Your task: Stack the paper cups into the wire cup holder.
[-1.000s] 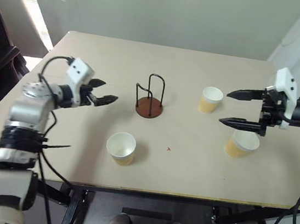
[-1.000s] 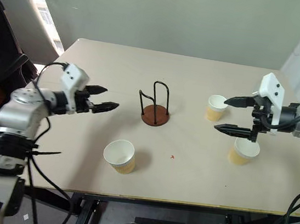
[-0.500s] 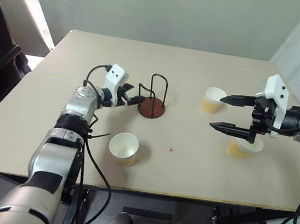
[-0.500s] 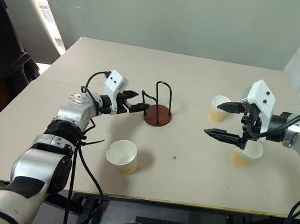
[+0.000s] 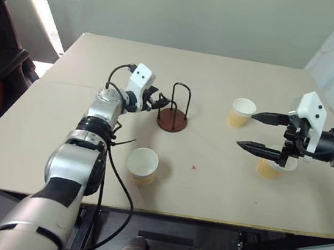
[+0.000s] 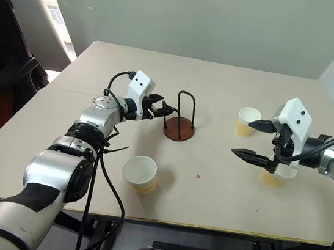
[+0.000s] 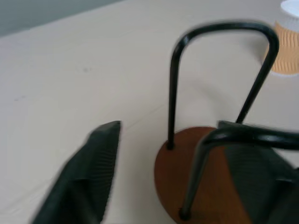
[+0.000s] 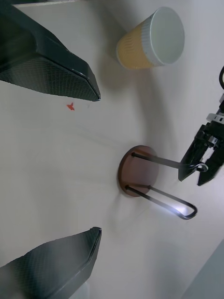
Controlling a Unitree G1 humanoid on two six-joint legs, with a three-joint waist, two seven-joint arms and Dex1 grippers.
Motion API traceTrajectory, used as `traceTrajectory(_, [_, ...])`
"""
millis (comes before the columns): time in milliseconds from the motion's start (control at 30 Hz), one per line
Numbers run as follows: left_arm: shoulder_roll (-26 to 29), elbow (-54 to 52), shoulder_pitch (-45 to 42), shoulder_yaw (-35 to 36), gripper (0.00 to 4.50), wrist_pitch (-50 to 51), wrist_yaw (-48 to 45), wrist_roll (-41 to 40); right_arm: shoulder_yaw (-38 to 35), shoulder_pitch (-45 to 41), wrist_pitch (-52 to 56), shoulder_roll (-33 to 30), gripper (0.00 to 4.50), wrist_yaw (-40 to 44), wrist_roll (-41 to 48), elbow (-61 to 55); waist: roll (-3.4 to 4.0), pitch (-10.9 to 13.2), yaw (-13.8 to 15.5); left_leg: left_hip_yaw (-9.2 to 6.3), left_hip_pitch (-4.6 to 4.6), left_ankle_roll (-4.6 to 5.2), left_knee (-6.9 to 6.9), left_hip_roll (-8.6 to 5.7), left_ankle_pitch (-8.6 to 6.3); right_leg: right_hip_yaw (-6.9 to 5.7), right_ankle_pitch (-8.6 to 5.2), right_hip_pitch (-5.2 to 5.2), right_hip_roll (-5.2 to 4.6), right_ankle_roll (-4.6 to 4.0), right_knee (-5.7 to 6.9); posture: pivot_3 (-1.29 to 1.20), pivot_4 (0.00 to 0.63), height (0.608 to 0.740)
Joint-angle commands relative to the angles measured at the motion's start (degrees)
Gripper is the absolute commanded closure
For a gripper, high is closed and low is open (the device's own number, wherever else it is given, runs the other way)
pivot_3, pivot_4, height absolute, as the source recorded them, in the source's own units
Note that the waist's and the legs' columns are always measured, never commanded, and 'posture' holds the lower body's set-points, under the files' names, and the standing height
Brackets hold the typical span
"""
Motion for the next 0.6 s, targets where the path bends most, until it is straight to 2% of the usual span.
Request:
traceTrajectory(33, [1.6,-0.5,-1.5,1.0,2.54,-1.7,-1.4,0.3,-3.5,0.8,-0.5,-1.6,0.0,-0.4,0.9,-1.9,0.0,0.0,0.0,0.02,0.0,0.0,0.0,-0.02,0.0,0.02,-0.04,0.0,0.0,0.07,0.0,0.0,0.15,0.74])
traceTrajectory(200, [2.7,-4.4,-0.3,0.2,4.38,-0.8,-9.0,-0.3,-4.5,2.5,-0.6,-3.1,0.0,0.3,1.1,-2.4,0.0,0.0,0.0,0.12,-0.01,0.07,0.01,-0.07,-0.04,0.12,-0.16,-0.01,0.01,0.25,-0.02,0.0,0.15,0.74])
traceTrajectory(300, [2.5,-11.3,1.5,-0.9,4.47,3.0,-18.0,-2.3,-5.8,4.2,-0.2,-5.4,0.0,2.3,2.0,-2.8,0.0,0.0,0.3,0.14,-0.08,0.11,0.03,-0.12,-0.07,0.17,-0.19,-0.02,0.0,0.3,-0.07,0.0,0.15,0.74])
traceTrajectory(433, [4.2,-32.0,8.2,-5.0,4.47,11.3,-30.4,-5.9,-10.6,10.9,-1.7,-12.0,0.0,10.5,3.0,-3.0,0.0,0.0,0.8,0.17,-0.27,0.27,0.21,-0.27,-0.19,0.19,-0.29,-0.04,0.04,0.47,-0.1,0.0,0.15,0.74])
traceTrajectory(600, [3.1,-43.1,9.6,-6.3,4.47,19.0,-31.0,-8.8,-10.3,14.0,-3.8,-14.5,0.0,13.1,2.5,-3.5,0.0,0.0,0.8,0.29,-0.5,0.4,1.05,-0.21,-0.61,0.31,-0.34,-0.07,-0.01,0.62,0.14,0.0,0.15,0.74])
